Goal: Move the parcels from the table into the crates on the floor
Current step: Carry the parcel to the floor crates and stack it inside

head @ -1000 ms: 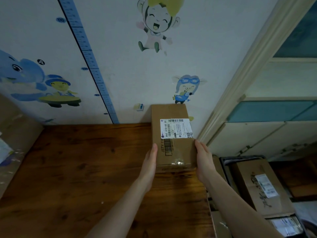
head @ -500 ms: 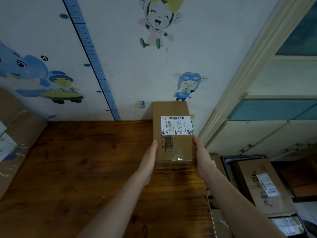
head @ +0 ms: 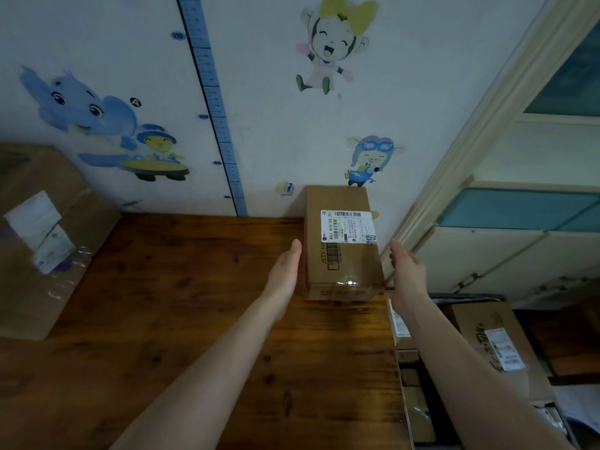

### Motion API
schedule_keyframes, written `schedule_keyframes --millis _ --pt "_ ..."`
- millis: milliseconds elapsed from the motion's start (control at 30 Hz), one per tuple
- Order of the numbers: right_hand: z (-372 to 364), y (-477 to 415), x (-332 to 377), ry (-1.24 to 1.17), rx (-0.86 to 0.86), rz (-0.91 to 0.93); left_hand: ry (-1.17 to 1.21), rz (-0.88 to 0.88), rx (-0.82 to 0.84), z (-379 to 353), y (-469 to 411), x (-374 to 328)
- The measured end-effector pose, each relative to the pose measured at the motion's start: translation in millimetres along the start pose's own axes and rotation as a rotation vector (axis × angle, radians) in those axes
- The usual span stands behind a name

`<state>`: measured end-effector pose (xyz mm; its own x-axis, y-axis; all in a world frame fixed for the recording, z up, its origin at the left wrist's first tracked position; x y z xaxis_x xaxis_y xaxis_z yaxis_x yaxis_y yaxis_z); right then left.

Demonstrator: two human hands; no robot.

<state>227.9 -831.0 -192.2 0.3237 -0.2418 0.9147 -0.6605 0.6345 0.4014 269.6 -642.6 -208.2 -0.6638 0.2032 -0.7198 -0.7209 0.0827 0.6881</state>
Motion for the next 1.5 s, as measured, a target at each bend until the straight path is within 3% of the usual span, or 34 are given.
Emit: schedule_keyframes --millis 333,633,833,1267,1500 --pt "-58.9 90.3 18.8 -0.098 0.024 0.113 0.049 -0.166 -0.058 83.5 62.9 -5.7" --pt "-165.8 210.0 -7.2 -0.121 0.171 0.144 0.069 -0.267 -0.106 242.1 111.3 25.4" --pt "-223.4 263.4 -20.1 -0.09 0.286 0.15 0.078 -0.288 -0.254 334.0 133.1 38.6" --pt "-304.9 299.9 -10.0 -0.074 0.506 0.122 0.314 -0.287 -0.59 441.6 161.6 46.3" --pt "-358.9 330.5 -5.6 -0.082 0.658 0.032 0.465 -0.254 -0.651 500.9 161.9 41.7"
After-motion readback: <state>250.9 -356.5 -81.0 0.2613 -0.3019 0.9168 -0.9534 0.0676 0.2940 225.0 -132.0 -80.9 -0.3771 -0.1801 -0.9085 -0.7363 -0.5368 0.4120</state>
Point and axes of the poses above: each hand's wrist, its own y-axis away from the middle knuckle, its own z-axis out of the back of the hand, x = y × z, the point moved 4 cm from there along -y, towards the middle knuckle, and after that the axes turned 10 degrees about z, right-handed, at the moved point
